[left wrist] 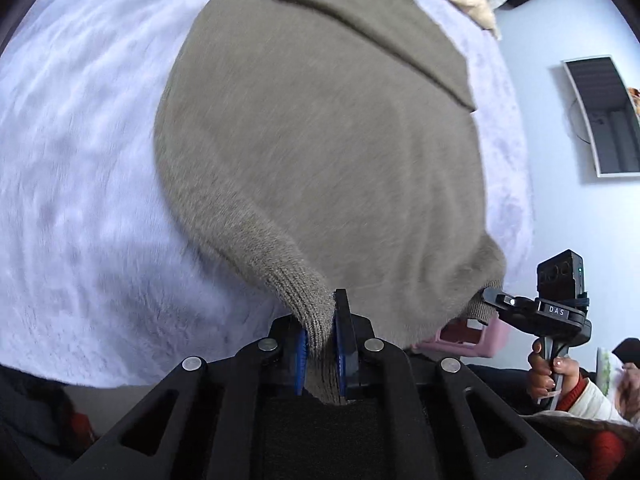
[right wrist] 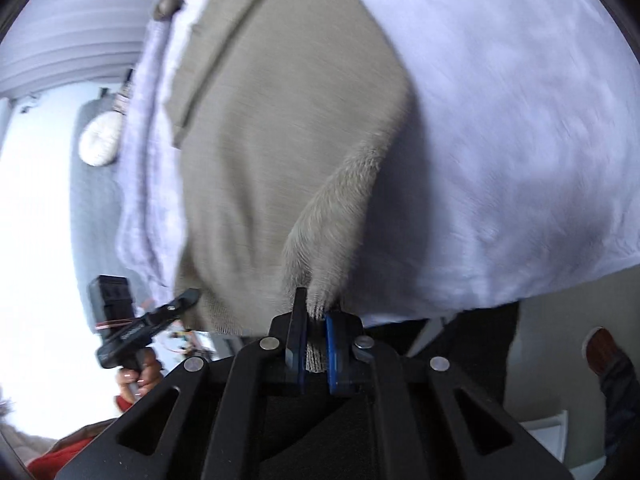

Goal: Fold small clothes
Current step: 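Lift the hem with both grippers and fold it over toward the collar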

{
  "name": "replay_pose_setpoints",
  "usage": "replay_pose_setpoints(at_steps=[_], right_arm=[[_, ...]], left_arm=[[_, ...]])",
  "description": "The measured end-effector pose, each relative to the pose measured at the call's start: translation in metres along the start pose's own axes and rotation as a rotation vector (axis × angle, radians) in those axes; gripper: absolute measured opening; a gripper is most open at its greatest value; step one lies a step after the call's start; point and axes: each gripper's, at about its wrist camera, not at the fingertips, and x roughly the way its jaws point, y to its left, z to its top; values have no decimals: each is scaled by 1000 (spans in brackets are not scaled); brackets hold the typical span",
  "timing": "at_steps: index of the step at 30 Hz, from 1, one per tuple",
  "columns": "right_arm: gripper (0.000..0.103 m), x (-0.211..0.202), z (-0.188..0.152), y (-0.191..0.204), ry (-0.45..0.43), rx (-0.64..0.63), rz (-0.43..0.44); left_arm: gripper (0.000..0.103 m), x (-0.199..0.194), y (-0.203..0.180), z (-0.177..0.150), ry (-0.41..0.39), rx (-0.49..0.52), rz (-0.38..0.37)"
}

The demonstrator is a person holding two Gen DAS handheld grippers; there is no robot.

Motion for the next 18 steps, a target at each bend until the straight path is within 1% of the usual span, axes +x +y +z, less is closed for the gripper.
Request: replay_pose_setpoints(at_steps=[3, 6, 10, 11, 13, 15, 16, 18], right_arm=[[8, -12, 10, 21, -44, 3, 58], [8, -22, 21, 38, -94, 13, 101], [8, -31, 38, 61, -187, 40, 167], [8, -32, 42, 65, -207, 42, 182], [8, -34, 52, 76, -244, 49, 207], [8, -40, 65, 86, -262, 37, 219], [8, -42, 74, 94, -269, 19, 220], [8, -49, 91, 105, -275, -13, 215]], left_arm=[[12, -19, -7, 22, -22, 47, -41], [12, -35, 2, 47, -38, 93, -77], [12, -52, 6, 87, -46, 125, -134], [12, -49, 4, 94, -52, 141, -129], [12, -56, 0, 114, -59, 157, -127], [12, -61, -2, 131, -71, 165, -132], [12, -57, -9, 138, -85, 169, -131], [12, -64, -11, 155, -119, 168, -115]])
